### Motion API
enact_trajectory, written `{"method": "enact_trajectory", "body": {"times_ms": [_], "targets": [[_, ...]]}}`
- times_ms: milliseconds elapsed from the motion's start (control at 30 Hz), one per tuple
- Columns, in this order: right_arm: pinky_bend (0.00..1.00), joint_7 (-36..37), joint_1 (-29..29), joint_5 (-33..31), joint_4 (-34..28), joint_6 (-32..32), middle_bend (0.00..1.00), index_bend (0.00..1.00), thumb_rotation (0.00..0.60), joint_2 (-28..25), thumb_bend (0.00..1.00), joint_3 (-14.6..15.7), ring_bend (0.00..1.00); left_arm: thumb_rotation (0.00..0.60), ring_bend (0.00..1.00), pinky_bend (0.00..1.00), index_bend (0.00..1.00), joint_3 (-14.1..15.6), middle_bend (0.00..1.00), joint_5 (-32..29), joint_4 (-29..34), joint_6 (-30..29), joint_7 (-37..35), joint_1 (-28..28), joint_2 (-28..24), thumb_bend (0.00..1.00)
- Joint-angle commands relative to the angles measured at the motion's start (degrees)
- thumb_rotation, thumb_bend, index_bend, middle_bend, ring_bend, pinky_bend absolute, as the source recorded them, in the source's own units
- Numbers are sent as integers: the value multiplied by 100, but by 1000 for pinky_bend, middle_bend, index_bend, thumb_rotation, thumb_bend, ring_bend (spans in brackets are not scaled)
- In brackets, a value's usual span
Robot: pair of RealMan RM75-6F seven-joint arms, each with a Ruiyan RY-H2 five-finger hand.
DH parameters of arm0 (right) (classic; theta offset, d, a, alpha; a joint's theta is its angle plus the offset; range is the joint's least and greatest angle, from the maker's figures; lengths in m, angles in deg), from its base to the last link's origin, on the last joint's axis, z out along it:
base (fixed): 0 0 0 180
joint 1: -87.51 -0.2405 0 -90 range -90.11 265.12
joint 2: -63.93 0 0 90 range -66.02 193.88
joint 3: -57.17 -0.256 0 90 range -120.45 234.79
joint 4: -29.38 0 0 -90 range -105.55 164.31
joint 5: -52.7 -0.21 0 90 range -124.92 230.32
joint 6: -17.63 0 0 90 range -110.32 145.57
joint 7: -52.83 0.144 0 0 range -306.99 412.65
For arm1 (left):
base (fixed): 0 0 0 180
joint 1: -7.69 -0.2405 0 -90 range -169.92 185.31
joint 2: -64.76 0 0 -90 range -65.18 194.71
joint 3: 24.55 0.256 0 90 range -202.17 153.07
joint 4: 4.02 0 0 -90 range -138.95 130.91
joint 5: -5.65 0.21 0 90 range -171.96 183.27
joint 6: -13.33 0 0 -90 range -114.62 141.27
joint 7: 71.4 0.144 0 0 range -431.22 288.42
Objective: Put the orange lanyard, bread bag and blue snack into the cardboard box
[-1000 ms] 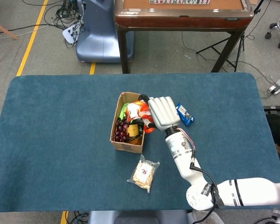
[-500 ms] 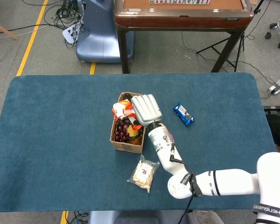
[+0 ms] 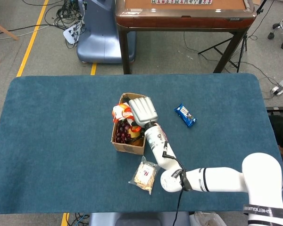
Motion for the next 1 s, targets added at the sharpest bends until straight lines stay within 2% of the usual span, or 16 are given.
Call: {"method": "enact_trajectory", "body": {"times_ms": [33, 233, 700, 767, 867, 933, 1000], "targets": [[1000, 107, 18, -28, 246, -158, 1000, 509, 600, 88, 392, 95, 1000, 600, 377, 601, 468, -2, 551, -6, -3, -1, 8, 1, 4, 351], [1000, 226, 62, -40, 496, -326, 1000, 509, 600, 121, 391, 163, 1000, 600, 377, 601, 468, -4, 551, -24, -12, 18, 9, 7, 9, 352], [1000, 288, 201, -127, 461, -546, 1000, 513, 600, -15, 389, 365, 1000, 600, 377, 601, 468, 16, 551, 8, 3, 36, 54, 20, 27, 351], [1000, 302, 203, -124, 474, -622, 1000, 511, 600, -29, 344, 392, 1000, 600, 377, 601, 468, 15, 551, 3, -1, 36, 58, 19, 27, 351], [1000, 376, 226, -62, 450, -689, 1000, 445, 600, -57, 151, 412, 1000, 600, 377, 601, 468, 14, 551, -6, -3, 42, 55, 21, 26, 352], [1000, 422, 251, 3, 394, -683, 1000, 362, 600, -91, 25, 425, 1000, 600, 377, 601, 468, 13, 551, -7, -5, 40, 59, 21, 27, 351], [1000, 464, 282, 75, 307, -640, 1000, 304, 600, -139, 0, 430, 1000, 600, 377, 601, 468, 15, 551, -6, -5, 45, 63, 24, 28, 351]]}}
